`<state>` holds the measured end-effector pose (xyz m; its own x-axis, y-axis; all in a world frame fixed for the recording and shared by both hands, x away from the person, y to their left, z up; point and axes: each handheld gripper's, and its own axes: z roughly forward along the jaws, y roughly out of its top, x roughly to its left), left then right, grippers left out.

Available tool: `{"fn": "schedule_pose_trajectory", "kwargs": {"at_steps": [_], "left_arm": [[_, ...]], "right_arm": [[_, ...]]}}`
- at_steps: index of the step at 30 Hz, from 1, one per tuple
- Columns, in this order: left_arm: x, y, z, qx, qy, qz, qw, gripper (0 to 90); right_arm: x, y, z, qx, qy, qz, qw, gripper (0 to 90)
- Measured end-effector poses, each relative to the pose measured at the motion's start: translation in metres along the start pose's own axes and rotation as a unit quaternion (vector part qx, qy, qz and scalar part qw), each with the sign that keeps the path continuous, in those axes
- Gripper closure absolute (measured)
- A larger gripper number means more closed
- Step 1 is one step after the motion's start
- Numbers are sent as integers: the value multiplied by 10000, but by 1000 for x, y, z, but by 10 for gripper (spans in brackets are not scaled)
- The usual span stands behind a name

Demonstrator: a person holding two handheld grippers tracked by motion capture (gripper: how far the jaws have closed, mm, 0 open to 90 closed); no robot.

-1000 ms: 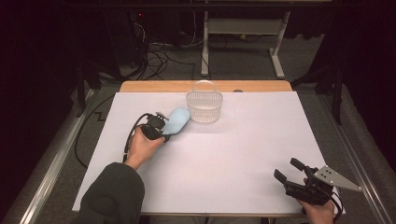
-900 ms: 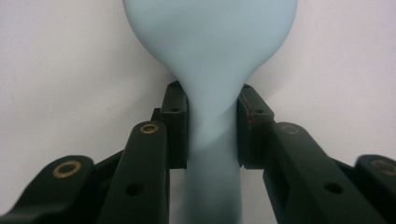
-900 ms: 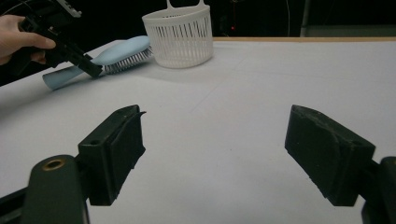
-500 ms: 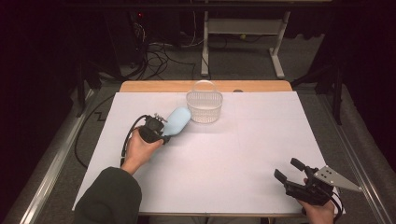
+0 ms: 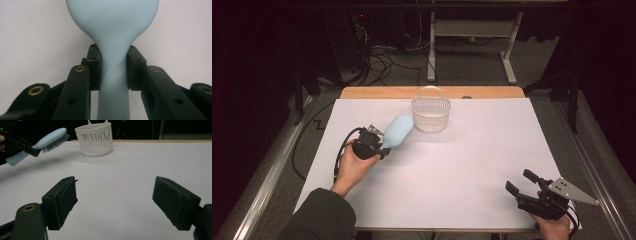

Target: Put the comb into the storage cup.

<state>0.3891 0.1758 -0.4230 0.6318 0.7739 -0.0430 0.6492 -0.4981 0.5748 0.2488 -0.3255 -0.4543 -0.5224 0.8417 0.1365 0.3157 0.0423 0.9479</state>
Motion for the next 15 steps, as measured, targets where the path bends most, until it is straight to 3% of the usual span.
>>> {"fn": "schedule_pose_trajectory", "kwargs": {"at_steps": [6,15], "left_arm": [[-3,-12,-9,-220,-111,21,9997,696],[-15,-27,-25,-534,-238,240,9980,696]], "right_arm": [[1,0,0,-11,-8,-3,10000,200],[5,2,1,-27,-8,-146,9999,200]]}}
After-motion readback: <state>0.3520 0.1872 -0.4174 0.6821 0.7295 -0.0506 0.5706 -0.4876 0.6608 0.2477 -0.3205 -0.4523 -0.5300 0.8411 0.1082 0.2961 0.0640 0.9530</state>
